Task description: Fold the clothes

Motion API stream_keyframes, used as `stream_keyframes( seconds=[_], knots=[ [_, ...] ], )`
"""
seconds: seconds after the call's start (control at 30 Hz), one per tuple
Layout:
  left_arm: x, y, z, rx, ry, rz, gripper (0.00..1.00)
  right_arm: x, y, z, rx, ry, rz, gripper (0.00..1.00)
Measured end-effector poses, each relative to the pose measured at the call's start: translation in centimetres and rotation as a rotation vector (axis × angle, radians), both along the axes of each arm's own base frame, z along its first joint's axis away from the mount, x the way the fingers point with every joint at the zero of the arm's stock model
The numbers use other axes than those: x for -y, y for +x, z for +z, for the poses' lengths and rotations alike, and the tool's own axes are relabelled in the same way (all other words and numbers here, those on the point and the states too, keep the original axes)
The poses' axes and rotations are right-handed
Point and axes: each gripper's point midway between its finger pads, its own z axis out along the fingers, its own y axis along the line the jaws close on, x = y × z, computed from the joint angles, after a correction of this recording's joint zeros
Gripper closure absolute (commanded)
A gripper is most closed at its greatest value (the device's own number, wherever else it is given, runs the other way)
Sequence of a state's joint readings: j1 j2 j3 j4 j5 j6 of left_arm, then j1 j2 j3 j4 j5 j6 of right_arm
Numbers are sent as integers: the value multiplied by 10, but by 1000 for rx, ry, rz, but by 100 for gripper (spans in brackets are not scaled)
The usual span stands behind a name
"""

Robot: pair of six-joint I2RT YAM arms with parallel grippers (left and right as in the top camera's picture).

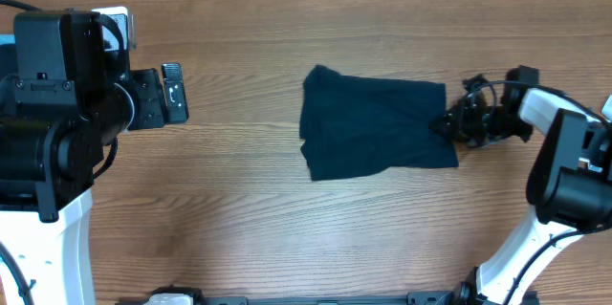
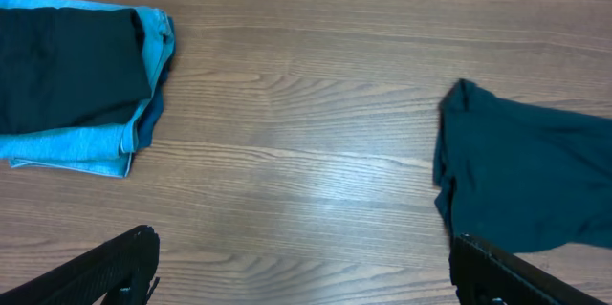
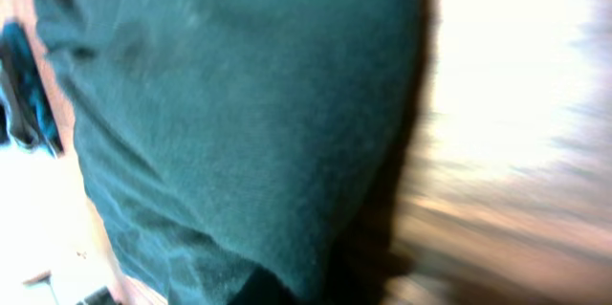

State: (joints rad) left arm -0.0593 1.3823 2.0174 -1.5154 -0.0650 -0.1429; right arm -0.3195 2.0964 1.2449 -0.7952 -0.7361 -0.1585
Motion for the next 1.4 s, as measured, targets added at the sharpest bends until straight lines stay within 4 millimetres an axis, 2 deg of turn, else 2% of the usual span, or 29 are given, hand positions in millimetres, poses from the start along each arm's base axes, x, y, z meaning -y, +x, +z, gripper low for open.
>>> stream_keyframes(
  seconds=[0.13,0.23,0.53,0.63,0.73,1.17,1.4],
  knots=[
    [0,0,0,0,0,0,0,28,3,6,-26,-48,-55,96],
    [0,0,0,0,0,0,0,39,13,15,0,-88,-66,96],
    [0,0,0,0,0,0,0,30,21,62,48,-139,-26,96],
    [0,0,0,0,0,0,0,33,26,83,64,-172,-24,96],
    [0,0,0,0,0,0,0,37,29,94,80,-217,-20,96],
    [0,0,0,0,0,0,0,46,30,87,75,-318,-14,96],
    [0,0,0,0,0,0,0,37,26,78,47,-311,-13,96]
  ],
)
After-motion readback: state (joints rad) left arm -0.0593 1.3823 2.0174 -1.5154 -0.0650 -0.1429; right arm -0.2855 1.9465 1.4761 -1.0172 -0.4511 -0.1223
